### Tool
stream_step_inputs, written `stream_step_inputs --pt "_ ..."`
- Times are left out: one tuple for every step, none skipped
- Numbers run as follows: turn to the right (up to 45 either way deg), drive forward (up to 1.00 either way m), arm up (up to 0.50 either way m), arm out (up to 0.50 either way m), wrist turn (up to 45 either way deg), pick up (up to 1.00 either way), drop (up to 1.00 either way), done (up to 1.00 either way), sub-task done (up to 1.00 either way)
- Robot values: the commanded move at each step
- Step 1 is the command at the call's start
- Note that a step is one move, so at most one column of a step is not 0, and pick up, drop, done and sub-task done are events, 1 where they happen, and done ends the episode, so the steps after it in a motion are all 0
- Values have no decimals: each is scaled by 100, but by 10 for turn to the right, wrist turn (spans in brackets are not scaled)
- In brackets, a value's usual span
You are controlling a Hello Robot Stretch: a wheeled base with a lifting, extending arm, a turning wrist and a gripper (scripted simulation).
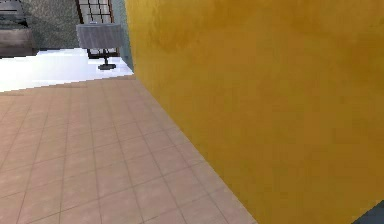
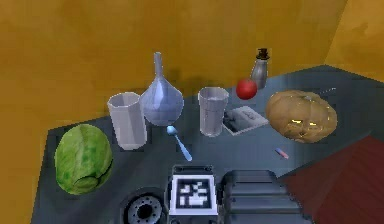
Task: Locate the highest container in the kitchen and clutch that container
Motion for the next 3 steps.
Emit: stream_step_inputs --pt "0 0 0 36 0 0 0 0 0" --pt "0 0 0 0 450 0 0 0 0" --pt "0 0 0 0 450 0 0 0 0"
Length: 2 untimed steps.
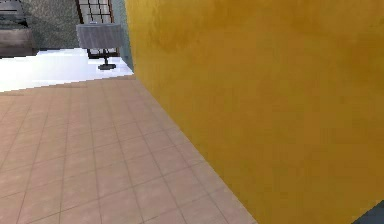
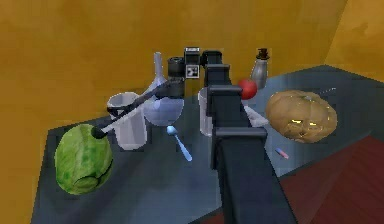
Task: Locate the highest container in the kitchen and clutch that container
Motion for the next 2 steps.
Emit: stream_step_inputs --pt "0 0 0 0 450 0 0 0 0" --pt "0 0 0 0 180 0 0 0 0"
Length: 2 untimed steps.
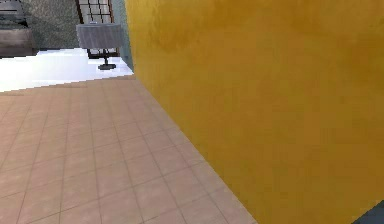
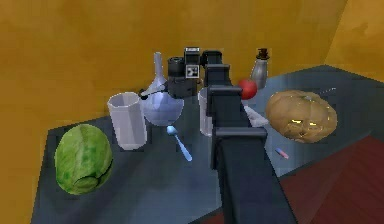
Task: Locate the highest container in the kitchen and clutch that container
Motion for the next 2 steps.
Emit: stream_step_inputs --pt "0 0 0 0 0 100 0 0 0" --pt "0 0 0 0 0 0 0 100 0"
